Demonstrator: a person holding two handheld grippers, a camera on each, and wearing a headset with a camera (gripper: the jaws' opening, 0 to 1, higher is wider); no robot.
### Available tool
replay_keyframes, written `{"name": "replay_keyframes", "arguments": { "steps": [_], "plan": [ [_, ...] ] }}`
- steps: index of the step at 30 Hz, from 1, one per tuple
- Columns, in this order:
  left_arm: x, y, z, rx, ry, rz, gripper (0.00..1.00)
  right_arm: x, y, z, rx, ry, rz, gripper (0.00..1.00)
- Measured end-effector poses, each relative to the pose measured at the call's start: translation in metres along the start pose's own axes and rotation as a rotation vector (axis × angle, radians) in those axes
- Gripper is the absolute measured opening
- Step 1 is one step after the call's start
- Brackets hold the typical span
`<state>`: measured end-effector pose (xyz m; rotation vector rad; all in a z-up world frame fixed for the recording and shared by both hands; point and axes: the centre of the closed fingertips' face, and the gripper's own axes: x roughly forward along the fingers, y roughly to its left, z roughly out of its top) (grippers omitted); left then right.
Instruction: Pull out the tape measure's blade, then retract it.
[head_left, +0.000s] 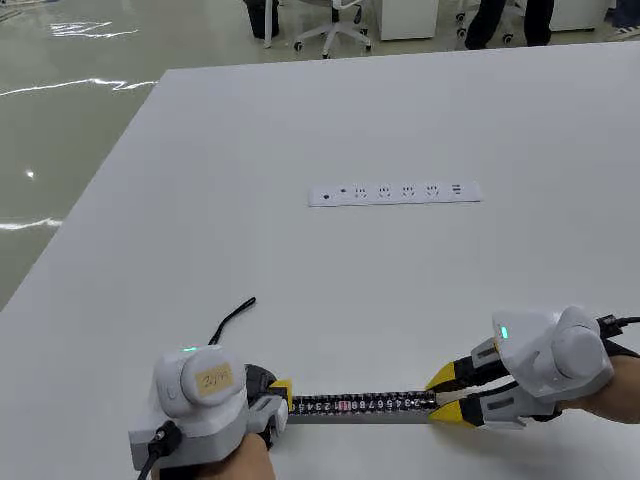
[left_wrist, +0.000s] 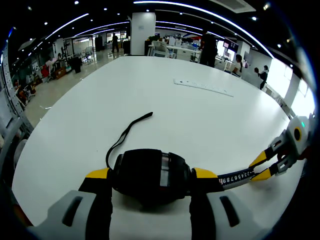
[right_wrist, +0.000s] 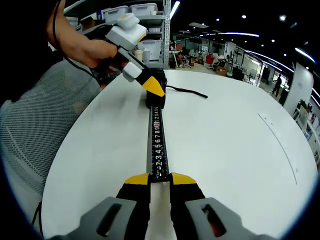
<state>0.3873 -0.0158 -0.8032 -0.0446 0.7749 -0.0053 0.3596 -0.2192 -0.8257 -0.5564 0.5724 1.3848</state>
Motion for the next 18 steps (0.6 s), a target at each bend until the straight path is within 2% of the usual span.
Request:
{"name": "replay_keyframes", "arguments": {
  "steps": [18],
  "plan": [
    [0.0007, 0.0001, 0.0005, 0.003, -0.001, 0.0, 0.58, 0.0021, 0.0002, 0.0022, 0.0, -0.003, -0.001, 0.14]
  ]
}}
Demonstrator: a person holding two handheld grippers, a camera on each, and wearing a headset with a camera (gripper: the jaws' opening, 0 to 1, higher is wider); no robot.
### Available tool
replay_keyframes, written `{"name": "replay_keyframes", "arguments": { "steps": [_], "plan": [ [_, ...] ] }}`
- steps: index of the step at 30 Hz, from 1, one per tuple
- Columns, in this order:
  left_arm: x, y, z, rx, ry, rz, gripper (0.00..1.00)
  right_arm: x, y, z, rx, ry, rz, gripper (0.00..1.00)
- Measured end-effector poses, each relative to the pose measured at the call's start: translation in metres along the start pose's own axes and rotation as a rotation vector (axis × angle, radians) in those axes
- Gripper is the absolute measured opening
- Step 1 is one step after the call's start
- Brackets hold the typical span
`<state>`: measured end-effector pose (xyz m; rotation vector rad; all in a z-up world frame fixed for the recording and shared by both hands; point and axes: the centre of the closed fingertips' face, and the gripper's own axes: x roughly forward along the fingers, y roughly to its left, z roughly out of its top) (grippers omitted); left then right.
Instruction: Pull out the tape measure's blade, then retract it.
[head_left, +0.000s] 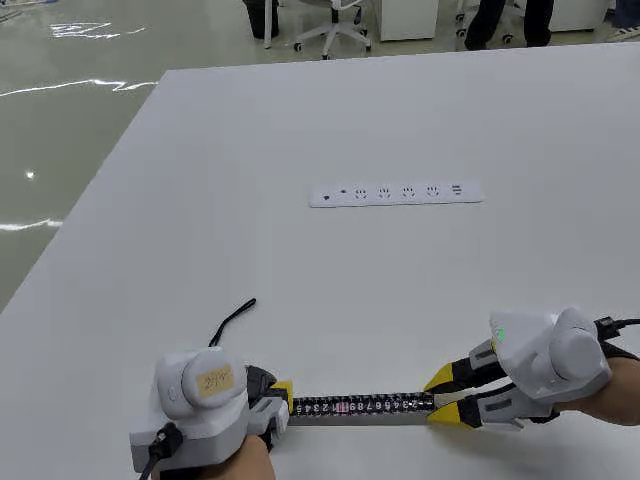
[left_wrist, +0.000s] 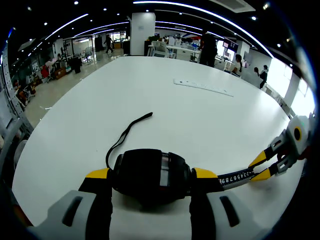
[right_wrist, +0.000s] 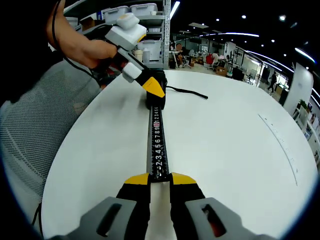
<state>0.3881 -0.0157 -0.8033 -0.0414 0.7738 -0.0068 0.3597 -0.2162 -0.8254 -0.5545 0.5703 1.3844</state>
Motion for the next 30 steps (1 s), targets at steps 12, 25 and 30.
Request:
{"name": "replay_keyframes", "arguments": {
  "steps": [12, 25, 30],
  "plan": [
    [-0.0001, -0.0004, -0.0002, -0.002, -0.001, 0.0, 0.58, 0.0013, -0.0001, 0.0004, 0.001, 0.0, 0.002, 0.14],
    [-0.0005, -0.0003, -0.0006, -0.002, 0.0, 0.0, 0.58, 0.0037, 0.0004, 0.0023, 0.003, -0.001, 0.004, 0.14],
    [-0.0004, -0.0001, -0.0005, -0.002, 0.001, 0.001, 0.58, 0.0046, 0.0004, 0.0032, 0.003, -0.002, 0.004, 0.14]
  ]
}}
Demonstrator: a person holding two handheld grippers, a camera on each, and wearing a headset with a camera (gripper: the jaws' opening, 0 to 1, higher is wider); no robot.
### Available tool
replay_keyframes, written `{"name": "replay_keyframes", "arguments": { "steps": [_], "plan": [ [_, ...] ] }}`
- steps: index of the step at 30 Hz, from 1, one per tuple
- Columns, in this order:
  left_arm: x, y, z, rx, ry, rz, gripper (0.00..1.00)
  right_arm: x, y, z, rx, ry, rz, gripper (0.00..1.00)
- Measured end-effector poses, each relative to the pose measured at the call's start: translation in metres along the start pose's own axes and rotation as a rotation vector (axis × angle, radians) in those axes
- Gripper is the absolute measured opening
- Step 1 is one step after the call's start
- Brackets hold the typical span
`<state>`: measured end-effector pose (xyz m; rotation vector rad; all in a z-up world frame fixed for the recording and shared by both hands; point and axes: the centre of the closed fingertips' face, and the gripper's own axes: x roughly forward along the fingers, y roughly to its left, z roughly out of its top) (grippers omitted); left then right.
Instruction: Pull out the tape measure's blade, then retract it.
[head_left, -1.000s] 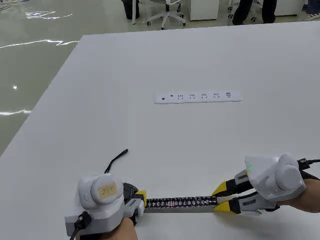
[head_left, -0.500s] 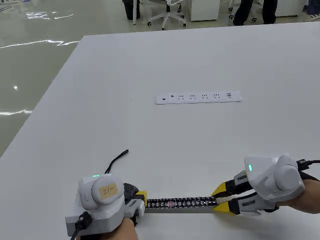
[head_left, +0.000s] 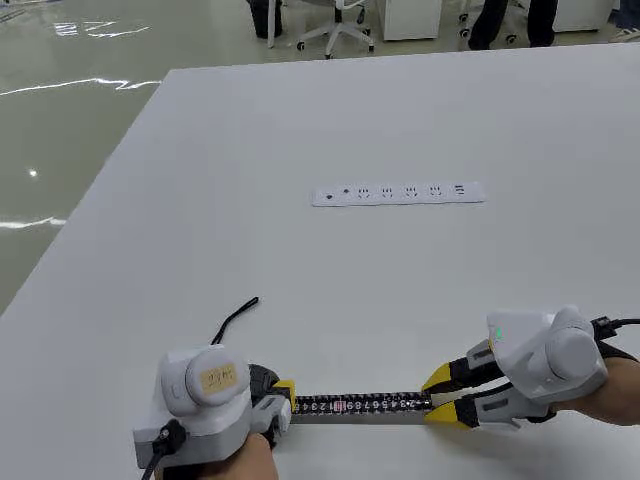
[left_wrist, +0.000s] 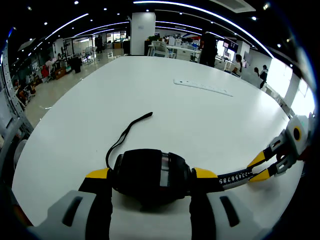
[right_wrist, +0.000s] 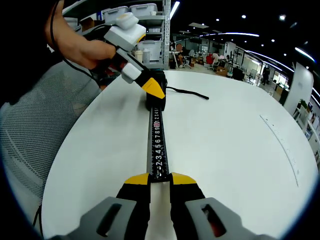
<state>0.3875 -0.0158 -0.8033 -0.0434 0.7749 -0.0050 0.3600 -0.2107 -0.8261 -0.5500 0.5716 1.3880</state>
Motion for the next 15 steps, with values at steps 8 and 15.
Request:
{"name": "replay_keyframes", "arguments": {
  "steps": [8, 15],
  "plan": [
    [0.0001, 0.0001, -0.0002, 0.001, 0.0, 0.002, 0.58, 0.001, -0.0004, 0.0009, -0.001, -0.002, 0.0, 0.14],
    [0.0, -0.0005, -0.0003, 0.009, 0.007, 0.01, 0.57, 0.0003, -0.0004, 0.0014, 0.001, -0.006, -0.002, 0.14]
  ]
}}
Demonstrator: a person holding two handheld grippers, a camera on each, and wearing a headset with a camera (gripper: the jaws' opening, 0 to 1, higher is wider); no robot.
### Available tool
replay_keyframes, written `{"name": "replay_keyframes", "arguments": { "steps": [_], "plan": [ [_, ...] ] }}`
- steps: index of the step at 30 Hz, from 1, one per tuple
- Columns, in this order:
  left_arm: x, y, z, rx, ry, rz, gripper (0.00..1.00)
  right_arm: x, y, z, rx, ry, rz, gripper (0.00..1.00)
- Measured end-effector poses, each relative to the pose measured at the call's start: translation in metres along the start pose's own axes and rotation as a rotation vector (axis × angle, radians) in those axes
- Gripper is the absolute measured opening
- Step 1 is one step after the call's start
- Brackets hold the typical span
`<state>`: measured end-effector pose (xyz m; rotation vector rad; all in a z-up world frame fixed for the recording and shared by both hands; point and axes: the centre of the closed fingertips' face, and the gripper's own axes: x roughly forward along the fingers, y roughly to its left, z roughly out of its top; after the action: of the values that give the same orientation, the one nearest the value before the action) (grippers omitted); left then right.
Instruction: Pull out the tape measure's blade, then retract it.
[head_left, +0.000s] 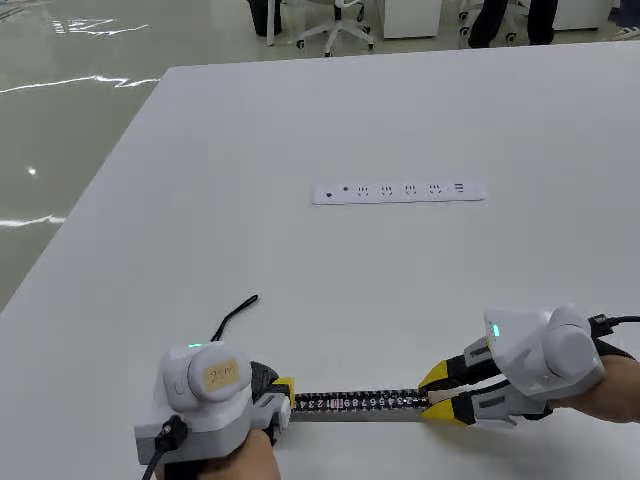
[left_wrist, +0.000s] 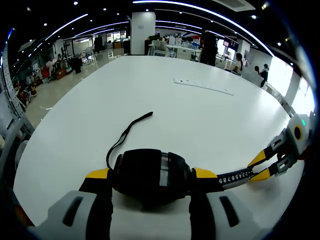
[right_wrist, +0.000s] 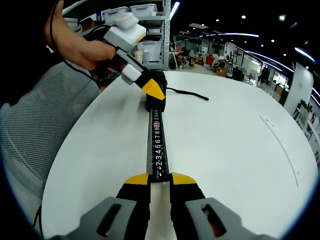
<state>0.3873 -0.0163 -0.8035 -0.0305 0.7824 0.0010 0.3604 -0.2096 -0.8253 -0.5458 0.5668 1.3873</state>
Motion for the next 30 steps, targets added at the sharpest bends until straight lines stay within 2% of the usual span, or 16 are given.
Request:
{"name": "replay_keyframes", "arguments": {
  "steps": [30],
  "plan": [
    [0.001, 0.0014, -0.0006, 0.023, 0.001, 0.014, 0.58, 0.0039, -0.001, 0.0046, -0.01, -0.01, 0.0, 0.14]
  ]
}}
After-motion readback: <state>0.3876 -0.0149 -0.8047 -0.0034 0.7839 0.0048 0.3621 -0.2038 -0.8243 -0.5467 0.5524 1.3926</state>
